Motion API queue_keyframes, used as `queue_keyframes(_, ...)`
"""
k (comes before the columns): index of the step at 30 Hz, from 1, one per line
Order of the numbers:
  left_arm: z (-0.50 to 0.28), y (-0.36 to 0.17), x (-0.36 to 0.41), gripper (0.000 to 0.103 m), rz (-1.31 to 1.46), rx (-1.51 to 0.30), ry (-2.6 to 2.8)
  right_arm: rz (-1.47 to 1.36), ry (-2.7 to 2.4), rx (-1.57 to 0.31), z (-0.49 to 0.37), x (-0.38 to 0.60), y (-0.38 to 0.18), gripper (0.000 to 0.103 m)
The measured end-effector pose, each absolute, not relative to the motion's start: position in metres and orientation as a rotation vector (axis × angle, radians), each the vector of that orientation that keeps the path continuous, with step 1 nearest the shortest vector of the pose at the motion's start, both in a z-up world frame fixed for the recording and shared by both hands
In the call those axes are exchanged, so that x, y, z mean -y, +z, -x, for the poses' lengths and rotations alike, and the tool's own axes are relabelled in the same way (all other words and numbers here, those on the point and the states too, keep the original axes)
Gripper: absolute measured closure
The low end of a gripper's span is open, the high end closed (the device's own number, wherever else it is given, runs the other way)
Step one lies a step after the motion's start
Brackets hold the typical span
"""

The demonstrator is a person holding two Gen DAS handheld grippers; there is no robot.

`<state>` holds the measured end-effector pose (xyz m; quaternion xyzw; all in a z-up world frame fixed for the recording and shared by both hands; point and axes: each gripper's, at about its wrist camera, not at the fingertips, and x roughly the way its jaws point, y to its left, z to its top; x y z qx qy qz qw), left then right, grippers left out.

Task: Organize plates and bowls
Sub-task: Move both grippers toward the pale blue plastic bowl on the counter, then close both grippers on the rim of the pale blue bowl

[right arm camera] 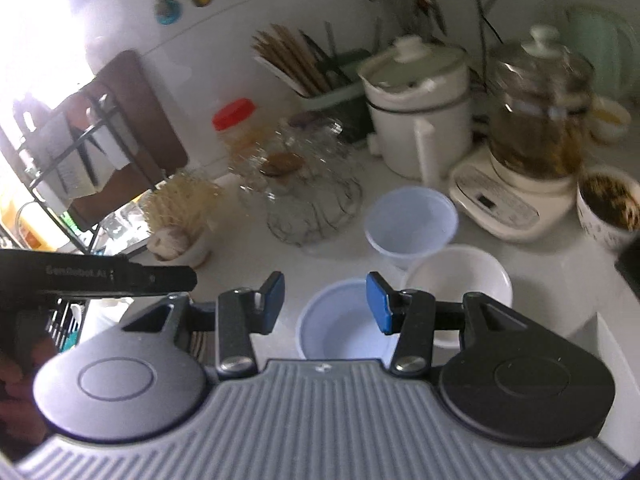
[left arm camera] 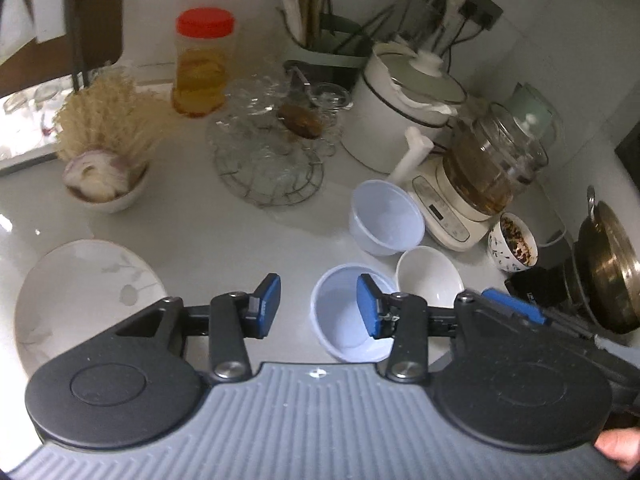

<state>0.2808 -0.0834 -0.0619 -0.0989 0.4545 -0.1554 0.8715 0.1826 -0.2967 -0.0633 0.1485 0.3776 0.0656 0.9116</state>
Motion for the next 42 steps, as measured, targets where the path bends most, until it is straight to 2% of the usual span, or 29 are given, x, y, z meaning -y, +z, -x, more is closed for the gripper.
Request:
queue_keyframes(12,-0.297,-0.103,0.134,0.050,0.159,-0.997,-0.386,-0.441,0.024,-0.899,-0.172,0.343,-0.122,0.054)
queue_keyframes(14,-0.302,-0.116,0.134,0.050,0.158,-1.017,-0.373,-0.474,0.027,-0.928,-0.172,0.348,-0.131,0.051)
queue_keyframes(16,-0.306,-0.126,0.134,0.050,0.154,-1.029,-0.376,-0.518,0.055,-0.932,-0.172,0.351,-0.140,0.036)
queue_keyframes(24,-0.321,-0.170,0.129,0.051,0.169,-1.094,-0.341,-0.566,0.079,-0.940,-0.182,0.346,-0.166,0.038)
queue_keyframes(27,-0.325,-0.180,0.127,0.055,0.181,-1.107,-0.329,-0.557,0.091,-0.954,-0.189,0.341,-0.173,0.049)
queue_keyframes(29,-0.328,-0.188,0.125,0.065,0.212,-1.117,-0.317,-0.578,0.088,-0.960,-0.193,0.341,-0.178,0.054)
queue_keyframes(31,-0.331,-0.195,0.124,0.073,0.228,-1.133,-0.295,-0.581,0.069,-0.965,-0.197,0.340,-0.182,0.065)
queue_keyframes(34,-0.332,-0.201,0.122,0.077,0.266,-1.145,-0.300,-0.556,0.081,-0.959,-0.202,0.336,-0.184,0.068)
queue_keyframes(39,-0.333,-0.205,0.119,0.088,0.313,-1.172,-0.316,-0.552,0.099,-0.966,-0.207,0.331,-0.188,0.081)
queue_keyframes(42,-0.332,-0.195,0.118,0.088,0.294,-1.154,-0.333,-0.560,0.115,-0.968,-0.210,0.329,-0.184,0.082)
